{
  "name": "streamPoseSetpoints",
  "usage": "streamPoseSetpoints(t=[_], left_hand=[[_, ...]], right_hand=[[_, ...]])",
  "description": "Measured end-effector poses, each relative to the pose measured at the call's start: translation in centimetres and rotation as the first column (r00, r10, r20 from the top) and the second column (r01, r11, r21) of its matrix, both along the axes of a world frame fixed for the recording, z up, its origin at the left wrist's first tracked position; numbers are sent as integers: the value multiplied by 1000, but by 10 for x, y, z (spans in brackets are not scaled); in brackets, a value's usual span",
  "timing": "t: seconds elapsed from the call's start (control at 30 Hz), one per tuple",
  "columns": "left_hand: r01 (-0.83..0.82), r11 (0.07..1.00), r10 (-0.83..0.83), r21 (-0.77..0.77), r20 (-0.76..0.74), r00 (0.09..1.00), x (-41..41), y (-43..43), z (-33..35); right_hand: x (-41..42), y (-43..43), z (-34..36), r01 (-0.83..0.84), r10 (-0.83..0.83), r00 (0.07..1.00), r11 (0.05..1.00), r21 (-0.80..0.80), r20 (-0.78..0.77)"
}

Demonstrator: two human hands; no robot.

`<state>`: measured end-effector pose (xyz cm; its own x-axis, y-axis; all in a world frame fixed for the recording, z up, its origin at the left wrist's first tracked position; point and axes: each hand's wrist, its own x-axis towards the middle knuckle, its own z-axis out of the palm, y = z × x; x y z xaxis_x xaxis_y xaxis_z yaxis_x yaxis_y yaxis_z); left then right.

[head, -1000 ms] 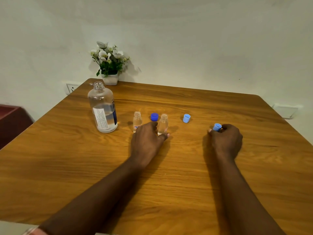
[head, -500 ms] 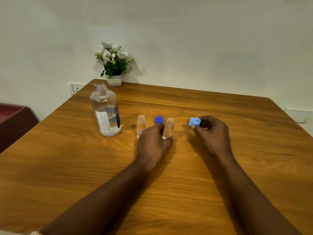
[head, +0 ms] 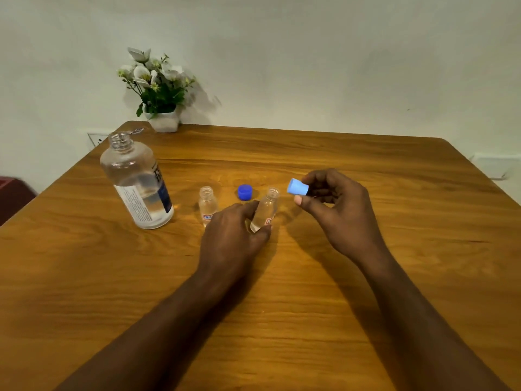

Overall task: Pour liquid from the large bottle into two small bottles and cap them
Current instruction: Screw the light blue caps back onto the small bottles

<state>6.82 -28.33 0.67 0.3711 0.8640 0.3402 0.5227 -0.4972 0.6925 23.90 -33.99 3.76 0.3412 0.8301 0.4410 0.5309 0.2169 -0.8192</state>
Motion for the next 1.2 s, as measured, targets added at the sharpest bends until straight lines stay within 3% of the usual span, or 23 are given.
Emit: streamPoseSetpoints(t=[0.13, 0.47, 0.83, 0.93, 1.1, 1.2], left_hand=[[32, 999, -30, 33, -36, 999, 1, -3, -1], [59, 995, -48, 80, -126, 991, 2, -8, -2], [35, 999, -33, 39, -51, 998, 2, -8, -4], [39, 998, -36, 47, -52, 998, 2, -9, -3], [51, 997, -47, 49, -79, 996, 1, -7, -5], [60, 997, -54, 56, -95, 994, 1, -7, -5]], right_hand=[[-2, 0, 0, -41, 41, 999, 998, 54, 13], [-10, -3, -1, -126, 129, 987, 991, -39, 93], [-9, -4, 1, 47, -47, 999, 998, -44, -7], [-2, -5, 5, 3, 0, 995, 1000, 25, -96], [1, -7, 7, -113, 112, 993, 993, -27, -26], [1, -7, 6, -102, 102, 995, 994, -42, -5]])
